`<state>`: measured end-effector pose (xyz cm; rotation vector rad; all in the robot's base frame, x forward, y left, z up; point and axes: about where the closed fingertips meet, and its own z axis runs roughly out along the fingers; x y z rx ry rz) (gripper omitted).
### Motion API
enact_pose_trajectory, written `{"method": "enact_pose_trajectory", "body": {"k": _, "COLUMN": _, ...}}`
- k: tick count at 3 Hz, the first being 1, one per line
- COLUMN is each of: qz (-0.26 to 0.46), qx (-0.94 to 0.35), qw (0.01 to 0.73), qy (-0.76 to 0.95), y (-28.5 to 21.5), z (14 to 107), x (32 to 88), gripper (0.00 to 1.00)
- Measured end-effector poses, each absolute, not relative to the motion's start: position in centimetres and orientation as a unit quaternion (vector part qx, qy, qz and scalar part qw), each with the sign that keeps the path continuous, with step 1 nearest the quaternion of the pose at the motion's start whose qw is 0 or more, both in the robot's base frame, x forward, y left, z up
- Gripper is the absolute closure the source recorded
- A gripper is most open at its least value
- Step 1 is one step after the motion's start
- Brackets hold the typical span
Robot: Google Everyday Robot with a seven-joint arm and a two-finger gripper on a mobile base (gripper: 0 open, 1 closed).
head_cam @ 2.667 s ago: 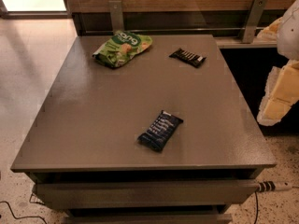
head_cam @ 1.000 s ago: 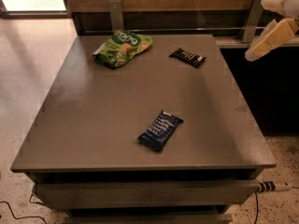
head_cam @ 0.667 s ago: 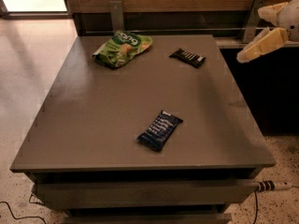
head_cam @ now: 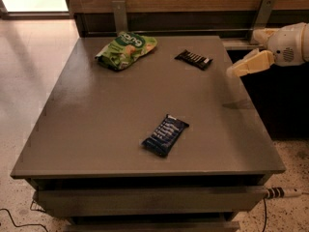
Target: Move rxbar chocolate near rxbar blueberry
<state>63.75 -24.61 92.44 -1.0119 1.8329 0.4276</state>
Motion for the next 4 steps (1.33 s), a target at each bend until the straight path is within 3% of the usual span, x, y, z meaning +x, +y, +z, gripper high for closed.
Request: {"method": "enact_pose_trajectory", "body": {"k": 4, "qz": 0.193, "qx": -0.394, "qw": 0.503, "qy": 0.745, "y": -21.0, "z": 88.3, "x": 72.5, "gripper": 0.00}}
